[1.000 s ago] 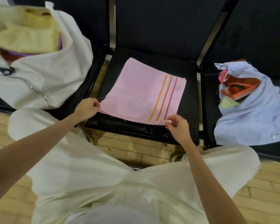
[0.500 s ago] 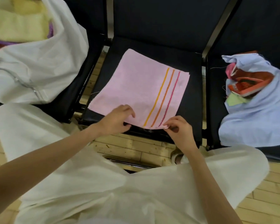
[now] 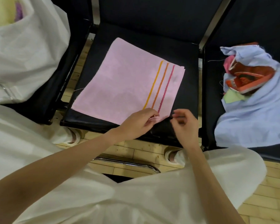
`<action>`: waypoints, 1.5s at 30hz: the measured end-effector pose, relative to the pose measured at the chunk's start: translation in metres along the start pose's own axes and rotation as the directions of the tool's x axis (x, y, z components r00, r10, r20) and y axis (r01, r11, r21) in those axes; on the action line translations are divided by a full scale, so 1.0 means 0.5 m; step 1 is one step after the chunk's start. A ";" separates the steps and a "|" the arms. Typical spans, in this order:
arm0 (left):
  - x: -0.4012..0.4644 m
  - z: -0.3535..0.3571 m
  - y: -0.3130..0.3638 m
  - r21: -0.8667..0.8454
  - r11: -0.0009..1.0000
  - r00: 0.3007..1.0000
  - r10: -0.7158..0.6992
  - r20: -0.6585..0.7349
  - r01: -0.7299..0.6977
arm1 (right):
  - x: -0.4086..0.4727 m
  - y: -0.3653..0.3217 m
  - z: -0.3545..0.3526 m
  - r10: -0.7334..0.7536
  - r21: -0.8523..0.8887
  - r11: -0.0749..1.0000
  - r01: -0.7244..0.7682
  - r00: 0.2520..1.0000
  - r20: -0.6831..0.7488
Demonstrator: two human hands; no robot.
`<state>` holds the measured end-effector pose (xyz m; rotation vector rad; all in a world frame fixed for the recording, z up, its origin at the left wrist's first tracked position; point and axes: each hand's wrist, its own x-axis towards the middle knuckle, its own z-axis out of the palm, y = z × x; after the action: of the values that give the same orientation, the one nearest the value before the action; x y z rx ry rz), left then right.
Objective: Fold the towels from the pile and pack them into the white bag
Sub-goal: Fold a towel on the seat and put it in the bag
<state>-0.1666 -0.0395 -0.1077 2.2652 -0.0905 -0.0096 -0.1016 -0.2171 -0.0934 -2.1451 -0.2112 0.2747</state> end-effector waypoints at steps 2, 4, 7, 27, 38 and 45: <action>0.003 -0.010 0.004 -0.075 0.995 0.997 -0.069 -0.031 0.067 | 0.064 0.021 0.004 0.225 0.025 0.974 -0.224 0.973 -0.047; 0.004 -0.020 0.003 -0.171 0.978 0.991 -0.128 -0.049 0.118 | 0.130 0.027 0.011 0.410 0.128 0.905 -0.406 0.912 -0.012; -0.001 -0.035 0.003 -0.331 0.921 0.975 -0.220 -0.011 0.204 | 0.226 0.014 0.028 0.474 0.247 0.854 -0.458 0.880 -0.008; -0.009 -0.108 0.000 -0.663 0.522 0.840 -0.409 0.358 0.537 | 0.421 -0.089 0.106 0.290 0.380 0.912 -0.155 0.899 -0.329; -0.111 -0.248 -0.119 -0.594 0.583 0.793 -0.587 0.164 0.554 | 0.429 -0.250 0.363 0.005 0.254 0.965 0.070 0.959 -0.282; -0.146 -0.282 -0.179 -0.459 0.571 0.676 -0.731 0.093 0.680 | 0.439 -0.273 0.456 0.000 0.059 0.998 0.009 0.987 -0.158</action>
<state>-0.2284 0.1308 -0.0875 1.6679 0.8215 -0.3079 0.0398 0.0951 -0.1285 -2.0958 -0.1151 0.1059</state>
